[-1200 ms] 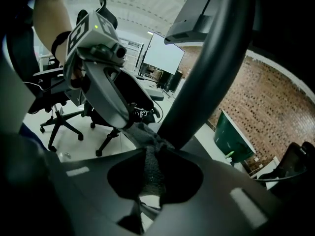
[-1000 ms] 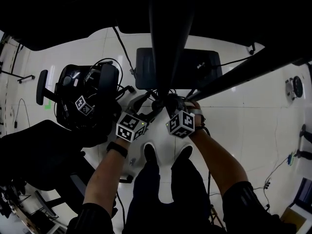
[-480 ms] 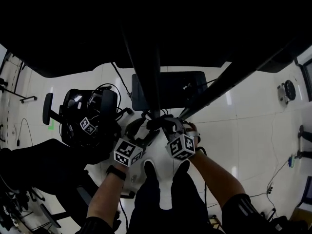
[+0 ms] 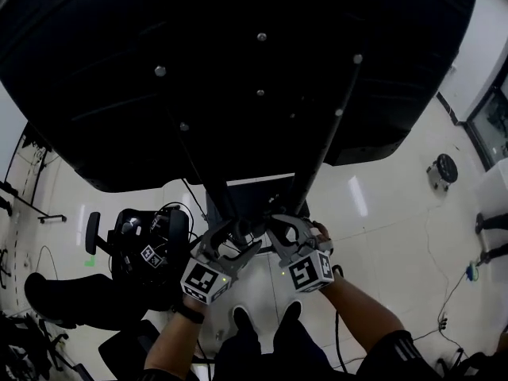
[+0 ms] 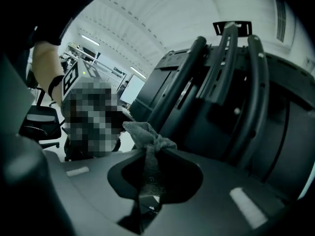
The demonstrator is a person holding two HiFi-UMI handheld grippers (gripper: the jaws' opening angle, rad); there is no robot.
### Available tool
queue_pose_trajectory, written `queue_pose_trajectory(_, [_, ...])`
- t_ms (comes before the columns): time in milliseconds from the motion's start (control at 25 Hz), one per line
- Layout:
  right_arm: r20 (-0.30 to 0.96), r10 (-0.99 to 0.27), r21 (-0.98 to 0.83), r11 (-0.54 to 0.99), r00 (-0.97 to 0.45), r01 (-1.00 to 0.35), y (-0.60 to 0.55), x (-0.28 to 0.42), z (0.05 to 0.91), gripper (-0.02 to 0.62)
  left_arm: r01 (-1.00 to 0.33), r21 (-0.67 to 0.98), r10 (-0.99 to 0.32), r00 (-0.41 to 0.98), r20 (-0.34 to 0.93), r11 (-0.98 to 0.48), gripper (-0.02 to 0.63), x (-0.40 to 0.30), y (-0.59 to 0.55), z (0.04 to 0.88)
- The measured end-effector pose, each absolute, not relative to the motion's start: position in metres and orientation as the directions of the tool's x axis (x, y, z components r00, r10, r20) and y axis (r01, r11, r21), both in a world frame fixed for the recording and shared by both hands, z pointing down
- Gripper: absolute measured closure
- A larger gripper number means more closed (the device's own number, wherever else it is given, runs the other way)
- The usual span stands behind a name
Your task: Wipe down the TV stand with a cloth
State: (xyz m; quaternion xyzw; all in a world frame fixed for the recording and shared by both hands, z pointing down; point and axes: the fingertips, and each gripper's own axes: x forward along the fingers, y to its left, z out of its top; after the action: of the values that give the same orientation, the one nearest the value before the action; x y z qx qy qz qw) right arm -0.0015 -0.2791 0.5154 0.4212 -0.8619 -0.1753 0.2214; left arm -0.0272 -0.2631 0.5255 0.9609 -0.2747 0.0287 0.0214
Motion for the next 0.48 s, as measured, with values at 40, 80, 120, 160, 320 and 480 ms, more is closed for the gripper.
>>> queue_pose_trajectory(40, [0.209, -0.815, 0.492, 0.565, -0.54, -0.662, -0.278, 0.004, 0.492, 0.555, -0.523, 0.009, -0.522, 0.852, 0.043, -0.852, 0.259, -0.021, -0.26, 0.503])
queue_pose_trajectory(80, [0.184, -0.825, 0.497, 0.548, -0.535, -0.673, -0.277, 0.01, 0.47, 0.555, -0.516, -0.003, -0.516, 0.857, 0.021, -0.857, 0.261, -0.015, -0.257, 0.481])
queue_pose_trajectory(120, [0.157, -0.832, 0.503, 0.531, -0.533, -0.681, -0.276, 0.015, 0.449, 0.555, -0.507, -0.016, -0.507, 0.862, -0.001, -0.862, 0.261, -0.008, -0.255, 0.461])
queue_pose_trajectory(160, [0.126, -0.836, 0.508, 0.517, -0.534, -0.689, -0.274, 0.021, 0.427, 0.555, -0.498, -0.034, -0.498, 0.867, -0.02, -0.866, 0.261, -0.001, -0.253, 0.442])
queue_pose_trajectory(320, [0.024, -0.836, 0.493, 0.487, -0.549, -0.721, -0.271, 0.043, 0.349, 0.555, -0.49, -0.128, -0.481, 0.872, -0.094, -0.863, 0.261, 0.019, -0.255, 0.374])
queue_pose_trajectory(480, [-0.064, -0.82, 0.507, 0.464, -0.568, -0.726, -0.257, 0.059, 0.279, 0.555, -0.5, -0.198, -0.475, 0.865, -0.158, -0.843, 0.261, 0.031, -0.247, 0.306])
